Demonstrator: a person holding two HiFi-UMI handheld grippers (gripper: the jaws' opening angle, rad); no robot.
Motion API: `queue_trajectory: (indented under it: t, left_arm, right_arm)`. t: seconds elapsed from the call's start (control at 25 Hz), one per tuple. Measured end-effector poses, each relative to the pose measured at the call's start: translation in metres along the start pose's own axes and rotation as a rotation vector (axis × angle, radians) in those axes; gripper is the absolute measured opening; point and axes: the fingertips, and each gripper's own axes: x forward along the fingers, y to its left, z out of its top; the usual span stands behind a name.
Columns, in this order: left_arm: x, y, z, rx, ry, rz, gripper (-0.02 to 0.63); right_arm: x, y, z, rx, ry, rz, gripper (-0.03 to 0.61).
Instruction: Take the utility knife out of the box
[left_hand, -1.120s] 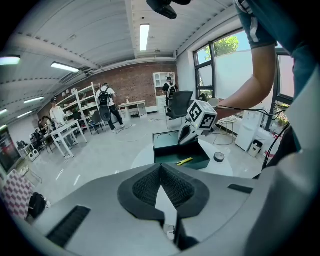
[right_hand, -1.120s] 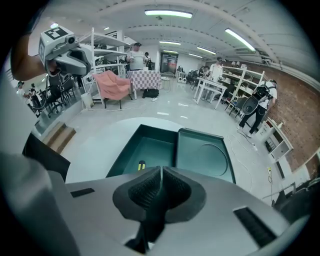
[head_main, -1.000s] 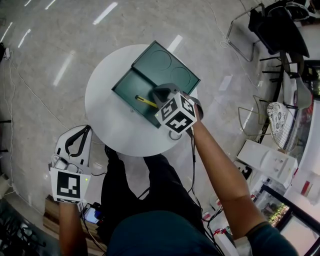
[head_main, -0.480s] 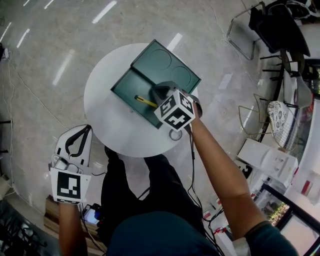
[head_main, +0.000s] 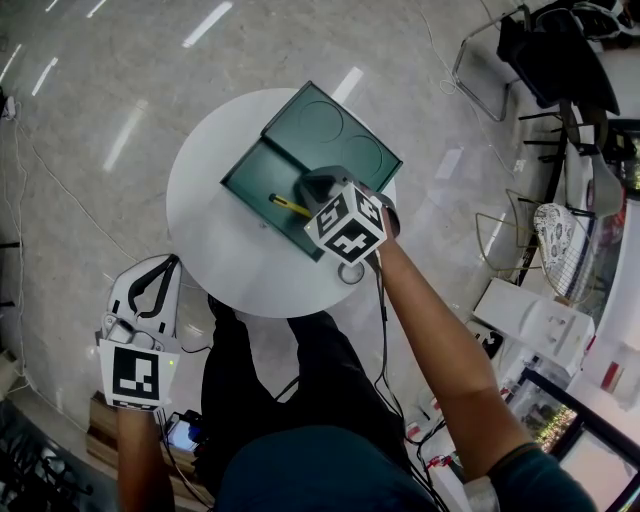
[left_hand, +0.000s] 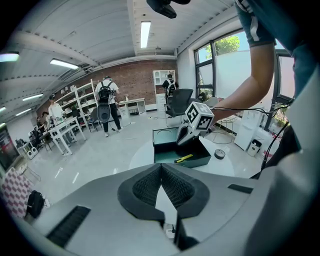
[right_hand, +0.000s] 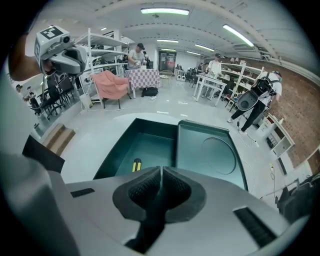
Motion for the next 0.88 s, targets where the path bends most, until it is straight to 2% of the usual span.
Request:
queue_trajectory:
  t: [0.48, 0.8, 0.84, 0.88]
  left_arm:
    - [0.005, 0.002, -0.007, -0.013, 0.008, -0.004, 0.018]
    - [0.007, 0.003, -0.01, -0.02, 0.009, -0.004, 0.018]
    - [0.007, 0.003, -0.01, -0.02, 0.009, -0.005, 0.018]
    - [0.007, 0.003, -0.011, -0.021, 0.01, -0.005, 0.018]
  right_arm:
    - [0.009, 0.022, 0.008, -0.033, -0.017, 0.083, 0.04]
    - [0.016, 0.037, 0.002, -0.089, 0.069, 0.144, 0.043]
    - [0.018, 0.041, -0.002, -0.093, 0.093, 0.159, 0.069]
    - [0.02, 0.044, -0.006, -0.097, 0.121, 0.171, 0.122]
